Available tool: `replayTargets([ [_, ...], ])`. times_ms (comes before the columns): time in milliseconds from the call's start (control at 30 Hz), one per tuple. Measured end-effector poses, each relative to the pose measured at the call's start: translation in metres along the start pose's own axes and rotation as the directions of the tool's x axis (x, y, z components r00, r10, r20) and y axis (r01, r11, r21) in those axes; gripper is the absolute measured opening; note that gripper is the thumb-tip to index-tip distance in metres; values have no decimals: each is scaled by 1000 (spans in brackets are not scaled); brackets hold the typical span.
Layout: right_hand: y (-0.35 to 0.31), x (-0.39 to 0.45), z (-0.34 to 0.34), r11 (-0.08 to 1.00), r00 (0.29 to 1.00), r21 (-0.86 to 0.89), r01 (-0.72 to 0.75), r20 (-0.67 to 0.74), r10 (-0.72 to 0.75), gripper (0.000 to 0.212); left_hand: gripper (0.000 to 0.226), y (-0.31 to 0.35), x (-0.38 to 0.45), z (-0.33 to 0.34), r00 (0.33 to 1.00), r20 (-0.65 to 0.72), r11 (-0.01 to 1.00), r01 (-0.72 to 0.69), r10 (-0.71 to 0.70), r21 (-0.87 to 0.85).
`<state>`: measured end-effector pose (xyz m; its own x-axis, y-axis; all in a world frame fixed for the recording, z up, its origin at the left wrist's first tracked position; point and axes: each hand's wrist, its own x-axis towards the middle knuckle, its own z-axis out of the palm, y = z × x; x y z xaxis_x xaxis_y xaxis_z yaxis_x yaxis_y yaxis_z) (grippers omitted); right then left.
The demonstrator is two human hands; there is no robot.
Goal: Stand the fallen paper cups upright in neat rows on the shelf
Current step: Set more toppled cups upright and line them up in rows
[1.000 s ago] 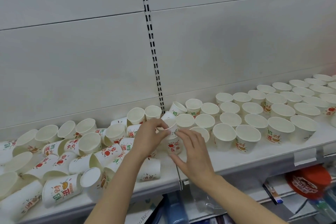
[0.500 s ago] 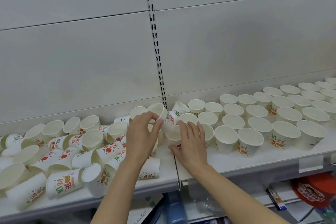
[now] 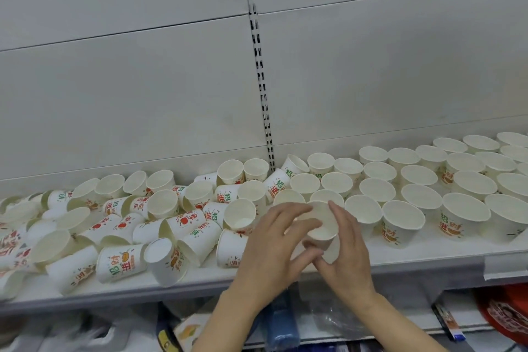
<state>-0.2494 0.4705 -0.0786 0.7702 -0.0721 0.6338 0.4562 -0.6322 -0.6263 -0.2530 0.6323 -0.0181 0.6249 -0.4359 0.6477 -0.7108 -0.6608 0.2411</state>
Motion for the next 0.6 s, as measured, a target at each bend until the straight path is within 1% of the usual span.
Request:
replayTargets([
  [67,9,-2,-5,997,998,-45,-61,-2,61,82,32,-6,-11,-5,989,-83,991,124,-120,53],
  [100,15,-4,-6,993,996,-85,-85,20,86,86,34,-14,-21,-8,972,-102,968,224,-213,113],
  [133,21,-5,-7,988,994,-126,-94,47,101,88,39,-22,-32,-11,939,-97,922,341,-329,181],
  [200,30,-6,-9,978,990,-186,-94,90,112,90,55,-36,-53,-18,830,-48,785,542,-555,298],
  [233,32,-5,-9,975,988,-205,-92,101,114,91,61,-41,-61,-21,763,-28,712,615,-646,339],
  [267,33,-4,-10,972,989,-221,-81,101,105,92,66,-45,-67,-22,696,-15,649,678,-718,345],
  [300,33,-3,-10,969,993,-242,-55,90,79,91,67,-46,-69,-23,636,-9,604,737,-771,304],
  [367,27,-5,-13,959,998,-281,41,50,-28,83,60,-46,-70,-22,540,-11,533,833,-841,145],
  [433,19,-10,-15,947,984,-270,176,22,-177,69,44,-43,-67,-20,468,-15,467,883,-884,40],
  [467,14,-14,-15,940,970,-239,242,26,-243,63,36,-40,-65,-21,442,-27,442,897,-897,0],
  [500,10,-17,-14,934,955,-199,297,42,-295,58,30,-36,-63,-22,436,-40,437,899,-899,-38],
  [533,7,-20,-11,928,942,-164,335,69,-328,55,25,-31,-61,-24,454,-42,456,887,-890,-75],
  [567,5,-22,-8,924,934,-139,355,102,-343,55,20,-25,-58,-24,495,-28,495,862,-868,-107],
  [600,4,-24,-5,924,929,-126,360,134,-344,58,18,-19,-55,-23,554,-5,550,826,-833,-121],
])
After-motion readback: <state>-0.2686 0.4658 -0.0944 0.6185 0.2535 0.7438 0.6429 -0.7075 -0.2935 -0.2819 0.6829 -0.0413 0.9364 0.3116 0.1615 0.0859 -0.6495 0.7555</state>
